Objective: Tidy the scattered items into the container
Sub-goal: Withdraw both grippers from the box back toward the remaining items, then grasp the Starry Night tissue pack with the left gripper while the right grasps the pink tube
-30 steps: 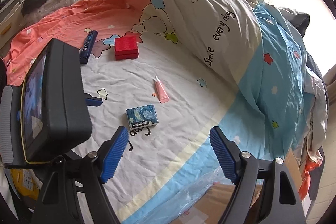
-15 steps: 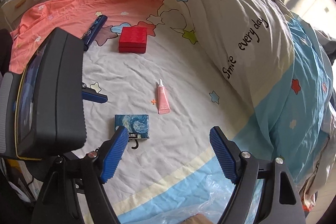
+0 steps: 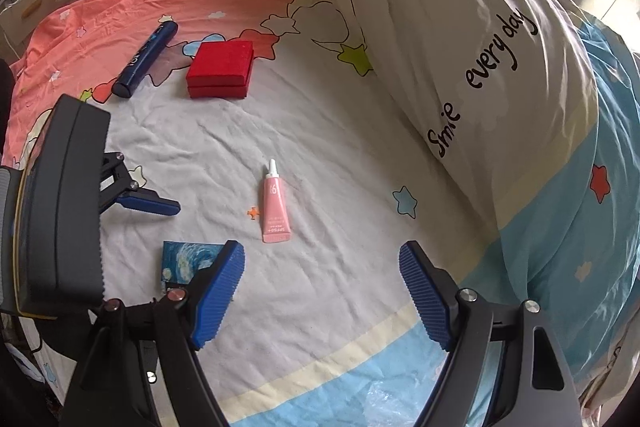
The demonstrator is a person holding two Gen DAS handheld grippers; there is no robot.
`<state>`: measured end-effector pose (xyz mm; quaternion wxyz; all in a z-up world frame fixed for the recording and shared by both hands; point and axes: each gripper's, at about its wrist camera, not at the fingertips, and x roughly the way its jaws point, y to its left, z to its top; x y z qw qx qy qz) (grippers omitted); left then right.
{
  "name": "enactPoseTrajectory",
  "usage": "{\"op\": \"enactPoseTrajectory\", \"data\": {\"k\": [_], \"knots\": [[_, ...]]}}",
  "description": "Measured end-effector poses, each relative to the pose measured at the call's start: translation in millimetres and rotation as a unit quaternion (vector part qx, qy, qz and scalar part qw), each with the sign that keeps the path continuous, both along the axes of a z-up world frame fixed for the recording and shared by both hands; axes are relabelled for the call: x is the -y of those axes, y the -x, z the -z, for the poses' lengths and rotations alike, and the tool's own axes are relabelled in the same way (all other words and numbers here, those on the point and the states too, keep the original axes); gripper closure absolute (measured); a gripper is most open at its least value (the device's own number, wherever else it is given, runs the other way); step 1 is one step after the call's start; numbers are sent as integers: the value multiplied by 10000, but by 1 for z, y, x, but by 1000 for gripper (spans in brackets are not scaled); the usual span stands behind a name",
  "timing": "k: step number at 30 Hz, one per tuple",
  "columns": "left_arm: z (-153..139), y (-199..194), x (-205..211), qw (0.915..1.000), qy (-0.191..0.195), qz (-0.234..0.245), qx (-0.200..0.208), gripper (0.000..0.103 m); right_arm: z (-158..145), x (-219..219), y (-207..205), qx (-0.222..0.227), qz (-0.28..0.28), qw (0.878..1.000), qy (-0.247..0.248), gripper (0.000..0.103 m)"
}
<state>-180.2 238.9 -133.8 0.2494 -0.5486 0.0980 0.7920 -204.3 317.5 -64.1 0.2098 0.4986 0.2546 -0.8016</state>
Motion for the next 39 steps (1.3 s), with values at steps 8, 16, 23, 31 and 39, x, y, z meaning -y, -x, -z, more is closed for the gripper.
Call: {"op": "enactPoseTrajectory", "data": {"k": [8,16,23,31,39], "knots": [[11,-2,-7,9998,65,162,-51,11,28,-7,24,101,38,9999,96,26],[10,-3,-8,9997,3,246,-56,11,50,1,28,538,-459,9975,70,26],[9,-5,-12,9997,82,184,-105,11,57,18,31,639,-812,9946,128,26],[8,-13,-17,9991,226,263,-252,17,68,34,35,587,-995,9932,105,26],[2,-14,-18,9989,246,323,-227,55,76,34,40,600,-952,9936,54,26]]}}
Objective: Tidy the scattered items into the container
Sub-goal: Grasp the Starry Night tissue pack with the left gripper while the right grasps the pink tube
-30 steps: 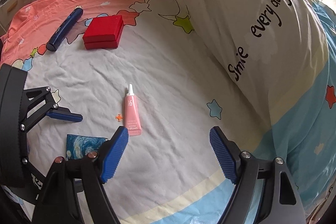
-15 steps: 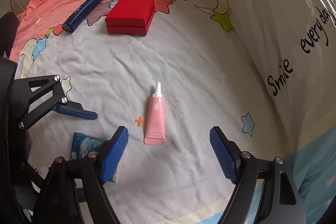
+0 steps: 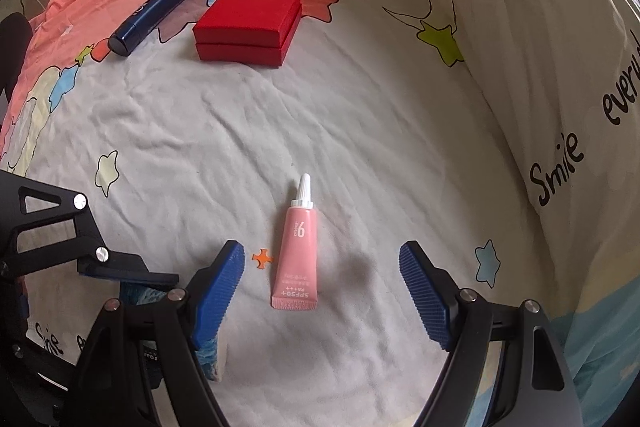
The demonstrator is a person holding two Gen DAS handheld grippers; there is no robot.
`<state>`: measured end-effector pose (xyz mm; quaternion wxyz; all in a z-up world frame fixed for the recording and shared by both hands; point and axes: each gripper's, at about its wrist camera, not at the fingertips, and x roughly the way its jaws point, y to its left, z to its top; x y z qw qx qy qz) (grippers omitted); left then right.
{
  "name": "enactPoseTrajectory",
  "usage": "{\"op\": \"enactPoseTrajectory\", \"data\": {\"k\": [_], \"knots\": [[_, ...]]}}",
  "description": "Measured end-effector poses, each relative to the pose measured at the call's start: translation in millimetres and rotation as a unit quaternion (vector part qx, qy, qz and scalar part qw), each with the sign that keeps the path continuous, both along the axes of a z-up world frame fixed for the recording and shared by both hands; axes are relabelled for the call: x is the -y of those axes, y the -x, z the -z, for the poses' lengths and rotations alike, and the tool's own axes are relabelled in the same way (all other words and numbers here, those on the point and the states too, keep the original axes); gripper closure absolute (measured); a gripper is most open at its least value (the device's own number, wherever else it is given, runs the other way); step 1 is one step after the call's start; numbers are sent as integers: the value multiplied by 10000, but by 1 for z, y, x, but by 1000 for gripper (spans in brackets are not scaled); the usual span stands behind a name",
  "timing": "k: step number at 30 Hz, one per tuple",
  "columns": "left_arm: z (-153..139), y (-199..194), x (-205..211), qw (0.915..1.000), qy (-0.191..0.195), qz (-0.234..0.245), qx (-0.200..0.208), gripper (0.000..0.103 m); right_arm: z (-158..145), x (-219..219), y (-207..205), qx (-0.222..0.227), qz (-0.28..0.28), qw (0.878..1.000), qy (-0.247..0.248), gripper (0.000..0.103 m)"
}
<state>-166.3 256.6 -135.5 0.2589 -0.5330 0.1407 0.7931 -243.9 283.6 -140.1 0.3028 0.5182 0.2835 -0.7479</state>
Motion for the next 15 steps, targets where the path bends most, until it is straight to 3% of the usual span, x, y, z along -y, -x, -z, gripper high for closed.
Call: {"op": "enactPoseTrajectory", "data": {"k": [4,8,12,15], "knots": [[-3,-3,0,10000,12,70,18,56,3,1,-1,19,-3,10000,-61,27],[-6,-6,2,9999,19,110,21,56,8,1,-2,119,-2,9998,-148,48],[-9,-9,3,9999,51,136,-1,56,7,4,-4,200,-38,9997,-134,59],[-11,-9,4,9999,57,132,-17,56,5,6,-5,297,-51,9995,-86,77]]}}
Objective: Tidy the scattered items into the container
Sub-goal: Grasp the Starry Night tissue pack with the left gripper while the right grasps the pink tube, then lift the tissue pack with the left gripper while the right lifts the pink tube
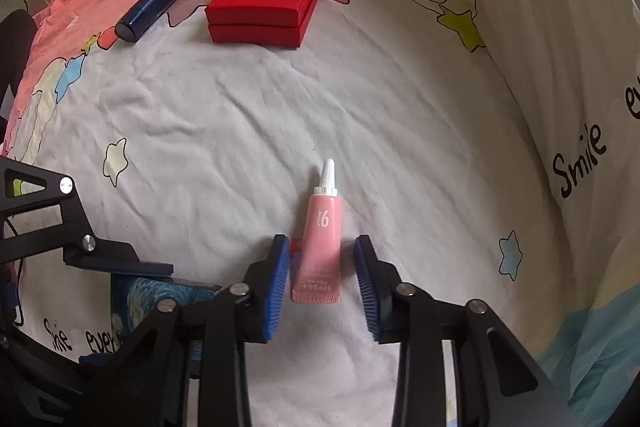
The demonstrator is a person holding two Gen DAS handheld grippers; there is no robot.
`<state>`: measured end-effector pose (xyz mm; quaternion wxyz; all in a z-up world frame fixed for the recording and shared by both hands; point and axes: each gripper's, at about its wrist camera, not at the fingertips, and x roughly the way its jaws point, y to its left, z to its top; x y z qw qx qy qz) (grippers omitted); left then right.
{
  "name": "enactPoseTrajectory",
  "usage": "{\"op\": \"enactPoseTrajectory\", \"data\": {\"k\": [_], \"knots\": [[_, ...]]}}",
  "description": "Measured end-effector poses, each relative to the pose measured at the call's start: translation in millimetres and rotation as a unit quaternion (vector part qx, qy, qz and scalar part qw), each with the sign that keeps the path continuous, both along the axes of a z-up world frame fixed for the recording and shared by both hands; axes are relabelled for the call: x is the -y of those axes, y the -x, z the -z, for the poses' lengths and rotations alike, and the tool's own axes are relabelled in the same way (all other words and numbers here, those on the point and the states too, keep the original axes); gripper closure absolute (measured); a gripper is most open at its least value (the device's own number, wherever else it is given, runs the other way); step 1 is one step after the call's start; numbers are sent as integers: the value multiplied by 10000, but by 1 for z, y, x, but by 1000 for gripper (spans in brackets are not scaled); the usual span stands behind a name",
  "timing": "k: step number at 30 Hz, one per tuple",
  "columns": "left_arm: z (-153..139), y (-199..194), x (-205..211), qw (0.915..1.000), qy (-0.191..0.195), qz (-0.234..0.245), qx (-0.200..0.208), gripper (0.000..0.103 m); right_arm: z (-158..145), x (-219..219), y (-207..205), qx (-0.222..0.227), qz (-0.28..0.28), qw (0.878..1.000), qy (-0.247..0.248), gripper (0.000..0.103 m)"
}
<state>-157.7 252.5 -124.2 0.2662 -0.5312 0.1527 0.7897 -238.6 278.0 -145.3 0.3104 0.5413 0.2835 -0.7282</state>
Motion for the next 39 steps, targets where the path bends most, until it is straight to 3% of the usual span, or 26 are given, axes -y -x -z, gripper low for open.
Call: {"op": "enactPoseTrajectory", "data": {"k": [1,14,18,21,22,27,31,39], "knots": [[-1,-2,-4,10000,-2,-6,0,56,0,0,0,8,7,10000,-8,84],[4,10,17,9999,4,-89,48,56,-12,-10,-2,91,320,9991,253,84],[10,19,19,10000,10,-77,57,56,-12,-5,-7,-249,154,9996,31,84],[12,19,19,10000,13,-45,81,56,-14,-1,-5,-283,242,9993,55,75],[12,19,19,10000,7,-40,78,56,-13,-1,-3,-268,301,9992,35,66],[13,19,20,9999,-21,-44,101,56,-13,3,10,-302,373,9988,-8,64],[14,20,22,9999,-14,-57,126,56,-3,-1,3,-54,314,9995,67,84],[11,18,22,9999,-10,-53,117,56,-17,-11,-5,-64,494,9986,169,85]]}}
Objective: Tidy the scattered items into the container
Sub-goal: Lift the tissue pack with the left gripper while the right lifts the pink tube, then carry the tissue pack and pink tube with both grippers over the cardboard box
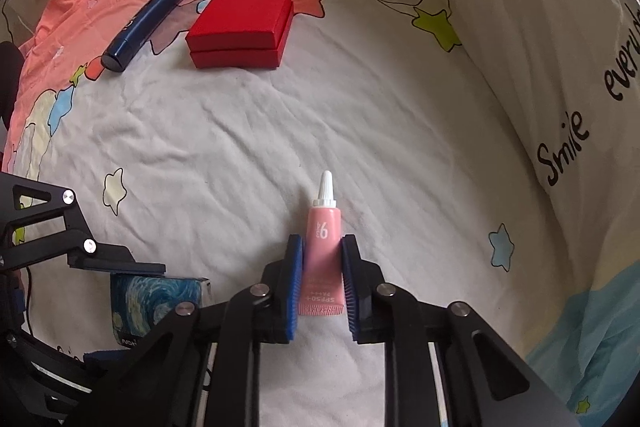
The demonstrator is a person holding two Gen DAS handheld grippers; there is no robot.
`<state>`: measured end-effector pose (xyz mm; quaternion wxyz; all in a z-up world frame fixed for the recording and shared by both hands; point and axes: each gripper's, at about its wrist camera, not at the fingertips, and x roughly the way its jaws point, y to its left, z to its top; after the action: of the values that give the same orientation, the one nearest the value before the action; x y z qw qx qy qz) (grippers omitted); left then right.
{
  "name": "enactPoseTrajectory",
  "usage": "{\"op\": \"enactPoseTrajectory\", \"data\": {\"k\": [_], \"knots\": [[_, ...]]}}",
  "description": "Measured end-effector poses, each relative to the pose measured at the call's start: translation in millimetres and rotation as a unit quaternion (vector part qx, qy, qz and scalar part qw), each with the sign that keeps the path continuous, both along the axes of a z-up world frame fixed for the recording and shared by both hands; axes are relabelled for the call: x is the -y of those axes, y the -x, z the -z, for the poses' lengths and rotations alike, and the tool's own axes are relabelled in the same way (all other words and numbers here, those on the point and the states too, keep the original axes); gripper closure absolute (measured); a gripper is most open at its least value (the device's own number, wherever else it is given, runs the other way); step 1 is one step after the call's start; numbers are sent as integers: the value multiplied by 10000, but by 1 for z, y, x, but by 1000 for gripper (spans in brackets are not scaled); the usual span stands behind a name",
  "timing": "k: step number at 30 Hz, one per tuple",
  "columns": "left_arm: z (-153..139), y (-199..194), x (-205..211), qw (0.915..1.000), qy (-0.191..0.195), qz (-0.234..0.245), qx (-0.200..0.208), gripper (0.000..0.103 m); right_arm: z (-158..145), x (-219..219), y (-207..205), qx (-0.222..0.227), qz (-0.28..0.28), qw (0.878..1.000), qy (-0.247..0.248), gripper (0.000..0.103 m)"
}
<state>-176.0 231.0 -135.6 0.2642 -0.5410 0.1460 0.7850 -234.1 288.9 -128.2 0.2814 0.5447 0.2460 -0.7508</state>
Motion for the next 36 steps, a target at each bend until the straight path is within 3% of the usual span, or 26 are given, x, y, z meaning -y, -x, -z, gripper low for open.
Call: {"op": "enactPoseTrajectory", "data": {"k": [10,13,16,36], "knots": [[-14,0,-1,9999,-59,76,-60,56,-59,-26,-40,-366,494,9977,301,86],[-18,-1,-1,9999,-56,129,-79,56,-57,-17,-21,-571,644,9959,275,86],[-27,-8,-1,9998,-79,146,-128,56,-68,-18,-27,-636,692,9952,276,86],[-81,-55,-7,9980,-33,526,-362,56,-148,-26,-103,-1073,1376,9841,327,86]]}}
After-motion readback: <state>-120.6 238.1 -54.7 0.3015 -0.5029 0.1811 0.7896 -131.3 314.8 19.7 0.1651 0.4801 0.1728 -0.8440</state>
